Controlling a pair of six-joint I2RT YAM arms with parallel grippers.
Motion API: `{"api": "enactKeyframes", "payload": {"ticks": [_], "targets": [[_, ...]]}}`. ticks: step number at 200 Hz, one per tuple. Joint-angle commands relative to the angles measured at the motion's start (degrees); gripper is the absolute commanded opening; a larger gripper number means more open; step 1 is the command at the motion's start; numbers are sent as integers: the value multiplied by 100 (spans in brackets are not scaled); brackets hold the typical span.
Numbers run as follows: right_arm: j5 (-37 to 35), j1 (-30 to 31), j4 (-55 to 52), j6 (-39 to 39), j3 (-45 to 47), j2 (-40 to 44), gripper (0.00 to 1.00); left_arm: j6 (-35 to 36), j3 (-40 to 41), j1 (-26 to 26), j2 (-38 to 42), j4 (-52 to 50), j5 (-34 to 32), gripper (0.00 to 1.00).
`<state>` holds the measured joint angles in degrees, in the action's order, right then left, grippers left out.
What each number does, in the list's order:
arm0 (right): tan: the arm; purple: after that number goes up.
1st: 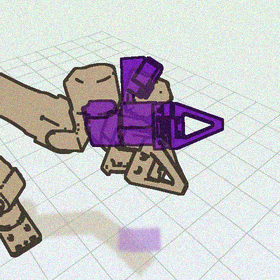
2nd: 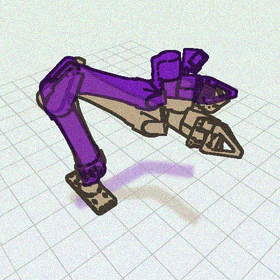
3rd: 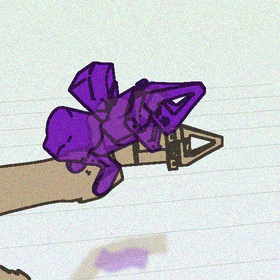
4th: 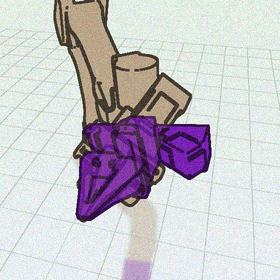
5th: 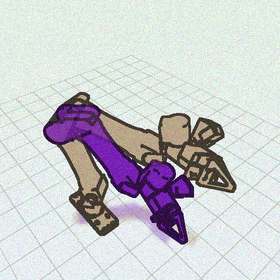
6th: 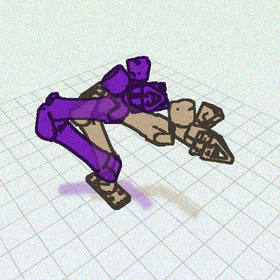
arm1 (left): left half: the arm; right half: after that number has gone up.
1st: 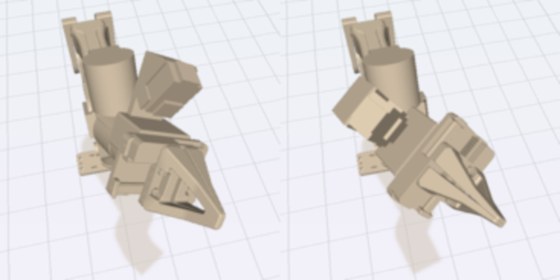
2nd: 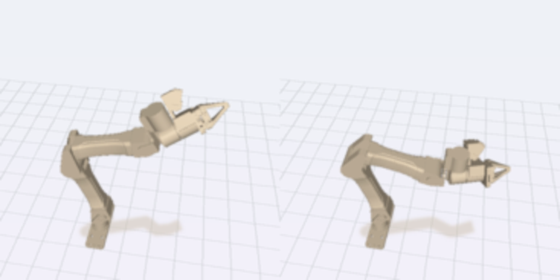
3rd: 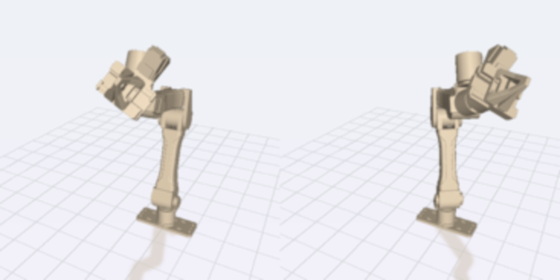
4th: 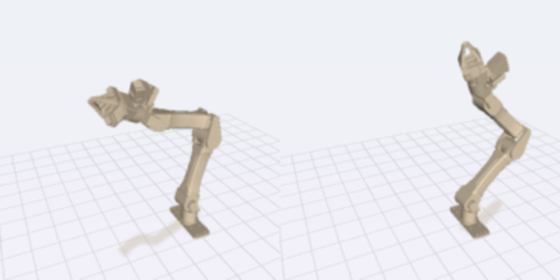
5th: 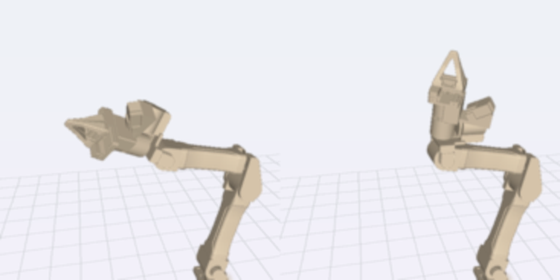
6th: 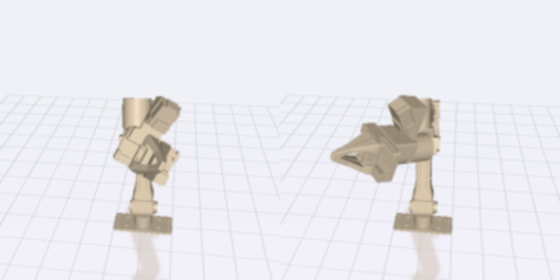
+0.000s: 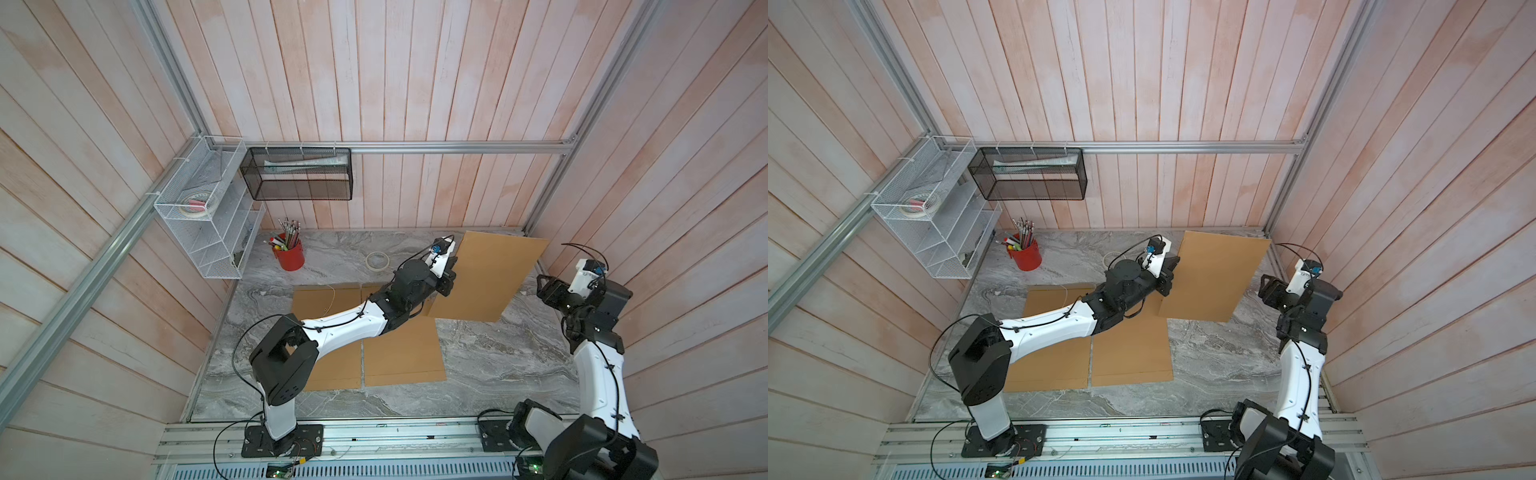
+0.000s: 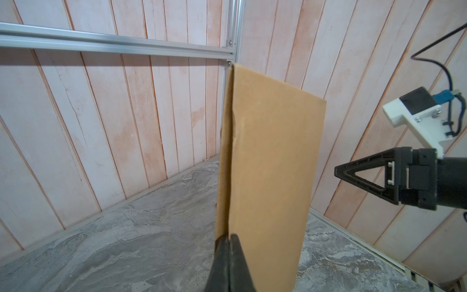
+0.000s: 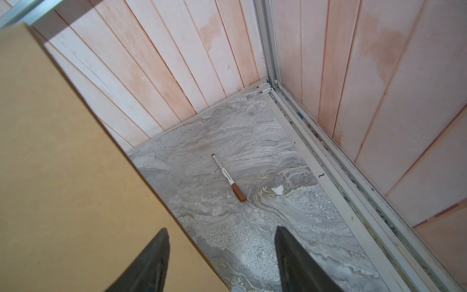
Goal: Open the file bag
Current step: Pick up the file bag from the center of the board.
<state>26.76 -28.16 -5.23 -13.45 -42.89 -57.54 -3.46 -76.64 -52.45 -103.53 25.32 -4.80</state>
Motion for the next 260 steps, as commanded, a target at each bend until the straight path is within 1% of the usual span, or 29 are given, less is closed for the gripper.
{"api": "enactKeyframes", "payload": {"ticks": [1,30,66,99,124,144,172,230,260], "targets": [[364,31,252,29,63,199,68,338,126,10,403,229,-38,0],[744,34,470,-15,118,391,68,486,301,21,748,259,-102,0],[1510,89,979,-180,292,509,68,496,543,59,1153,291,-101,0],[1977,425,1286,-153,301,344,68,513,844,149,1635,271,-36,0],[2128,646,1651,-182,328,321,69,457,1147,281,2077,198,107,0],[2304,707,1944,-249,326,298,71,421,1379,382,2399,128,205,0],[2823,804,2484,-469,340,204,74,411,1613,469,2698,72,234,0],[2727,1057,2109,-237,191,263,75,347,1774,642,2930,26,269,0],[2729,1333,1760,113,143,426,76,226,1845,818,3011,63,319,0]]}}
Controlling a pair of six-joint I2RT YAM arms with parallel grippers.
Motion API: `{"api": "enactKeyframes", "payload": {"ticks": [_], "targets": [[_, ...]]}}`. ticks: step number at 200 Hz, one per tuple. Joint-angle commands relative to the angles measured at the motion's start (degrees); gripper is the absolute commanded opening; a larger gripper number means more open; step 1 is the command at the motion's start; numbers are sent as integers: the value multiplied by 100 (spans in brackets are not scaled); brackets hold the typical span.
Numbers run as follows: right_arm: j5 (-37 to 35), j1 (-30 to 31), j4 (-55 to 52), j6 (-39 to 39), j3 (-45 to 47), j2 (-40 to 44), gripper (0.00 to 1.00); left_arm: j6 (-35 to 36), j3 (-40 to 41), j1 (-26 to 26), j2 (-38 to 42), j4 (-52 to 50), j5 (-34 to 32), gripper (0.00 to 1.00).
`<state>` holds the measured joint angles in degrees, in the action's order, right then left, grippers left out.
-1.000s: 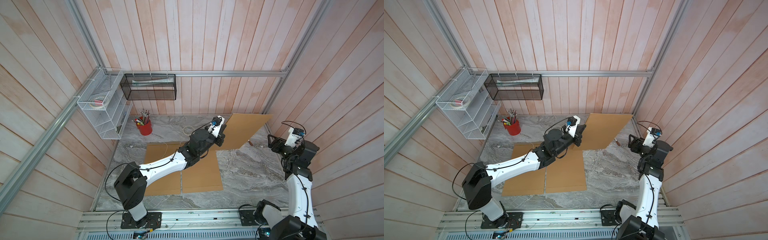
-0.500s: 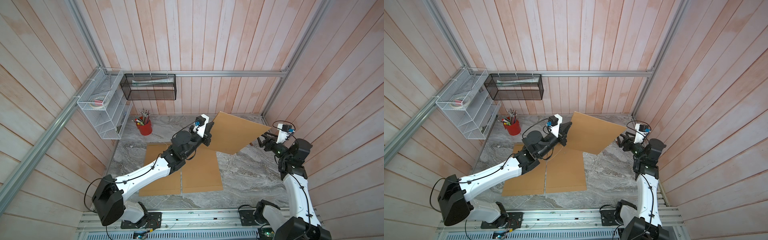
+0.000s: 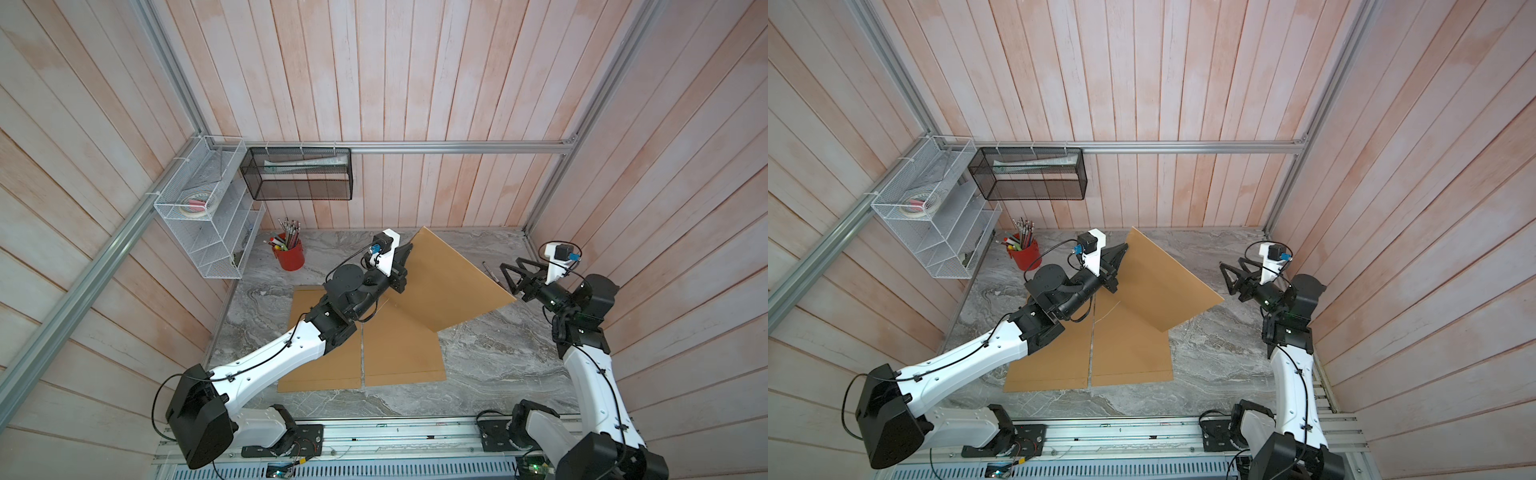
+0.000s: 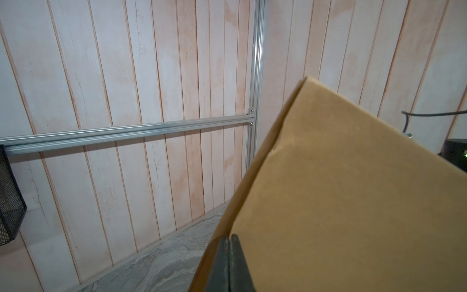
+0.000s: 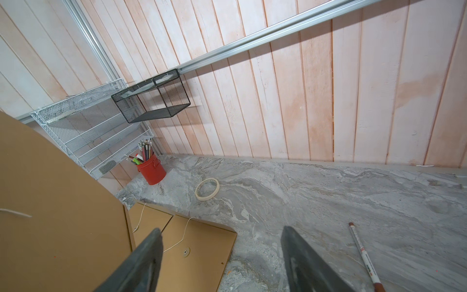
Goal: Open the file bag
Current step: Pick up the file bag from the center of the board.
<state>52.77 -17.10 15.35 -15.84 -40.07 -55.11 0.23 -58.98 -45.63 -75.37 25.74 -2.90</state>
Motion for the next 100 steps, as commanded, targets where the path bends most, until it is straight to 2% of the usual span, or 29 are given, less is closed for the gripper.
{"api": "enactKeyframes", "payload": {"ticks": [1,33,100], "targets": [[119,239,-319,370,-144,184,76,-145,79,143,197,20,130,0],[-115,622,-708,817,-209,272,77,-148,69,254,284,21,146,0],[-164,822,-778,1023,-154,295,78,-93,-49,427,409,-82,175,0]]}}
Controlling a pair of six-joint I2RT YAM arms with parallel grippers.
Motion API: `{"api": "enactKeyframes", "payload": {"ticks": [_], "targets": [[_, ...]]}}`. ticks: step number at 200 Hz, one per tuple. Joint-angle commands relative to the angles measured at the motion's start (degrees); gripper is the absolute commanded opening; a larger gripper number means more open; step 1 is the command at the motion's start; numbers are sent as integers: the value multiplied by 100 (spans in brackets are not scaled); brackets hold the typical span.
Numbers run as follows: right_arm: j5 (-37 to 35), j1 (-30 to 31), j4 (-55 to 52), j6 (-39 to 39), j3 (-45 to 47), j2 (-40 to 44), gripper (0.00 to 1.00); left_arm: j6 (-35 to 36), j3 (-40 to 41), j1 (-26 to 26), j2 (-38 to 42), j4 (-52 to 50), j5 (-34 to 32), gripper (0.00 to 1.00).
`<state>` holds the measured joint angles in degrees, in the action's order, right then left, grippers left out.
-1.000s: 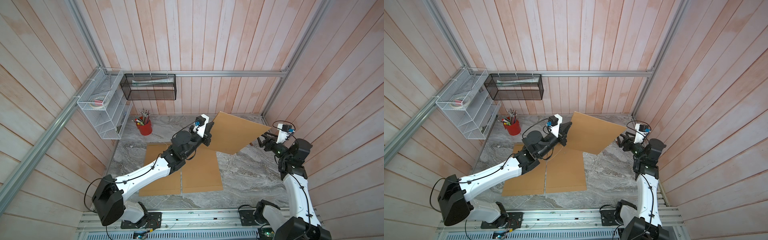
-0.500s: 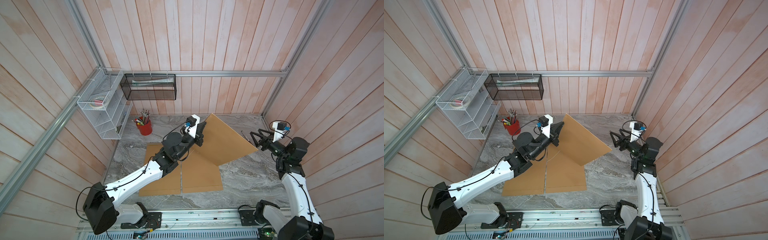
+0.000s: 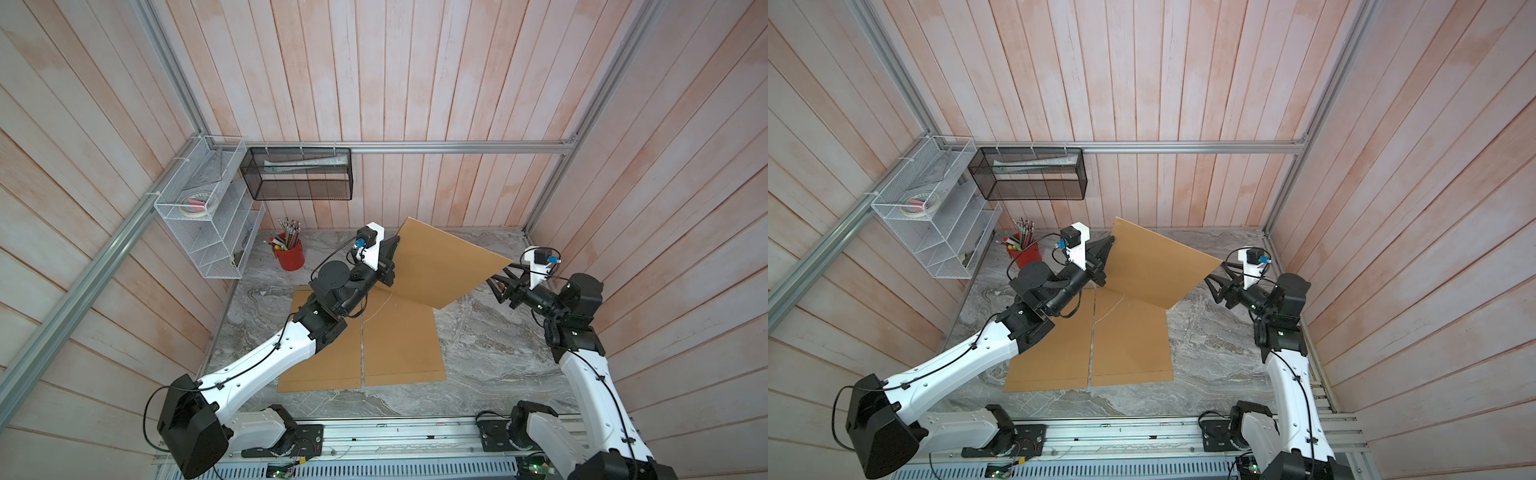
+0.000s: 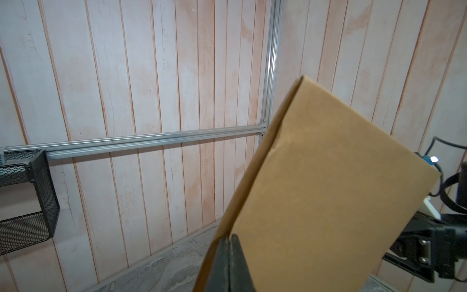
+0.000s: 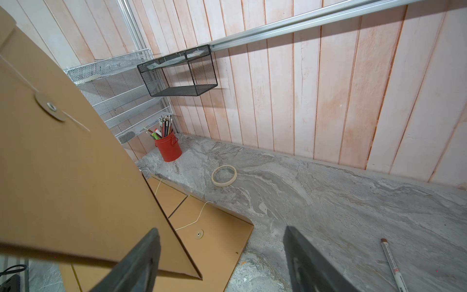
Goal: Open the file bag
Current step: Pick up the file bag from the center of the board.
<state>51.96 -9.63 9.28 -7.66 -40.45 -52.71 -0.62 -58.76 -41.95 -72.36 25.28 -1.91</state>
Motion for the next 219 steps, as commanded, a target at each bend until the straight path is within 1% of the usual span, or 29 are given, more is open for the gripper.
{"api": "enactKeyframes", "payload": {"ticks": [1,31,79,108,131,173,219], "targets": [[-86,79,-180,209,-119,53,78,-8,-68,62,108,-38,77,0],[-39,186,-381,338,-140,128,79,-38,-94,100,98,-33,92,0],[-183,736,-1258,866,-474,94,79,-27,-140,143,106,-42,56,0],[-517,1138,-1637,1134,-594,111,79,-24,-146,195,131,-43,34,0],[-792,1338,-1860,1248,-669,120,79,-8,-155,238,166,-41,22,0],[-1159,1429,-1890,1247,-658,171,79,37,-157,315,257,-64,-20,0],[-1045,1446,-1930,1265,-642,269,79,32,-152,404,342,-70,4,0]]}}
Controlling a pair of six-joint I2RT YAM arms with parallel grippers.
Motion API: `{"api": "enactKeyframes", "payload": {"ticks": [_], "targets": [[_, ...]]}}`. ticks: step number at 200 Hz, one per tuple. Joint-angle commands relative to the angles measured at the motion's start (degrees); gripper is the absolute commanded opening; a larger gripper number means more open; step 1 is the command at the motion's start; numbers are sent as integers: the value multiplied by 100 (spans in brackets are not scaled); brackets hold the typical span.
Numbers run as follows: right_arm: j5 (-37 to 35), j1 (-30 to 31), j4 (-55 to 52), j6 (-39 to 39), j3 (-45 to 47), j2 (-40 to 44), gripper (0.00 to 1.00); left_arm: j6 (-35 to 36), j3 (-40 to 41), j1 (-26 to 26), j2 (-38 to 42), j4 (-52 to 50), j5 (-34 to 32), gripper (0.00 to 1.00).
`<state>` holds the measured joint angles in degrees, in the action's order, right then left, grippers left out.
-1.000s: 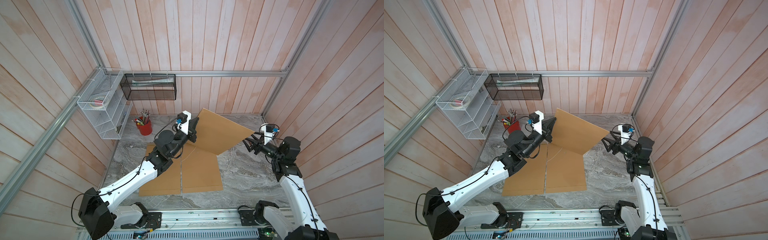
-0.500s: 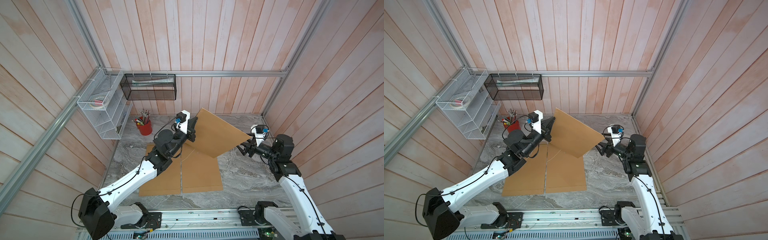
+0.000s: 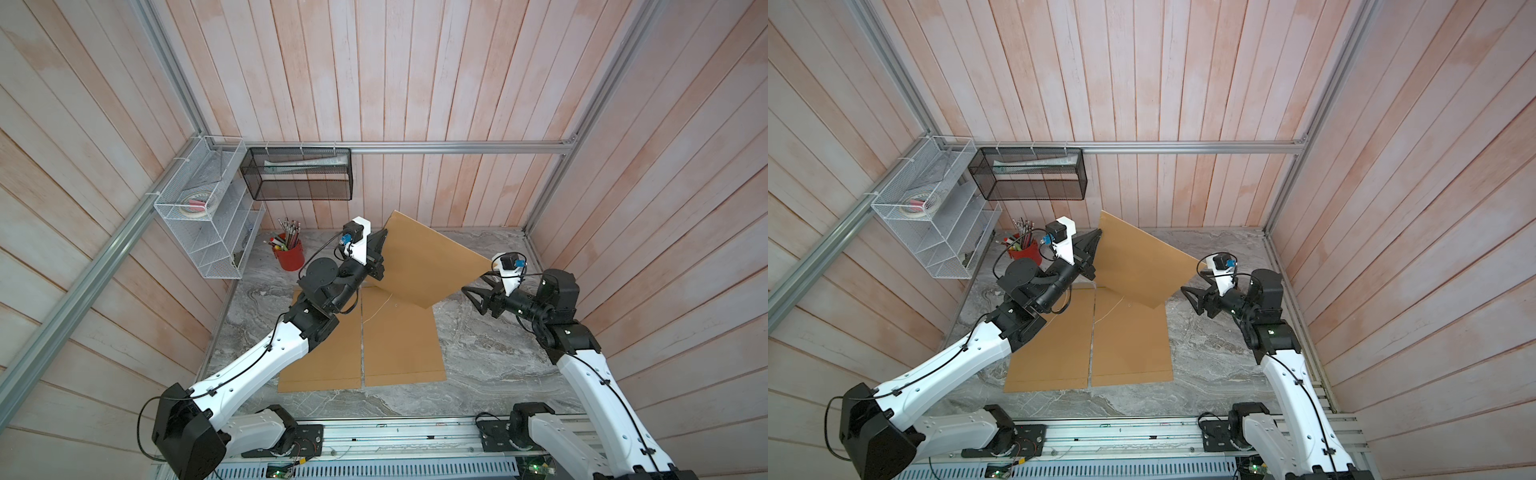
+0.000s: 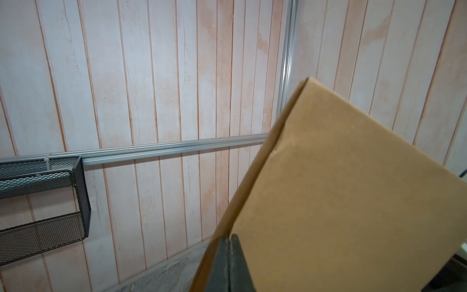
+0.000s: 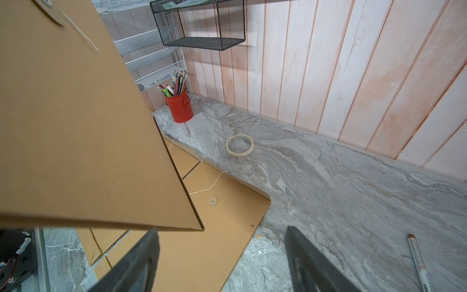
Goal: Open the file bag
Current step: Pick up the file bag from the center of the board.
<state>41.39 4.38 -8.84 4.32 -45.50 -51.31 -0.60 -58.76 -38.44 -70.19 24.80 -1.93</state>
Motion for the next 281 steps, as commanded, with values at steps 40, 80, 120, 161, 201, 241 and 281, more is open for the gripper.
{"api": "enactKeyframes", "payload": {"ticks": [40,80,120,161,201,241,281], "targets": [[494,97,12,80,-127,143,79,-28,-128,69,150,-16,42,0],[755,235,438,-82,-100,77,79,-106,-101,73,163,1,79,0],[980,350,1058,-362,-109,-62,79,-157,-45,73,166,21,88,0],[1033,584,1364,-443,-218,-294,73,-259,37,73,172,119,95,0],[970,753,1494,-440,-309,-489,48,-344,170,82,124,211,106,0],[759,766,1482,-436,-380,-453,9,-705,353,172,125,291,70,0],[588,766,1179,-347,-664,-415,0,-988,527,273,89,287,-80,38]]}}
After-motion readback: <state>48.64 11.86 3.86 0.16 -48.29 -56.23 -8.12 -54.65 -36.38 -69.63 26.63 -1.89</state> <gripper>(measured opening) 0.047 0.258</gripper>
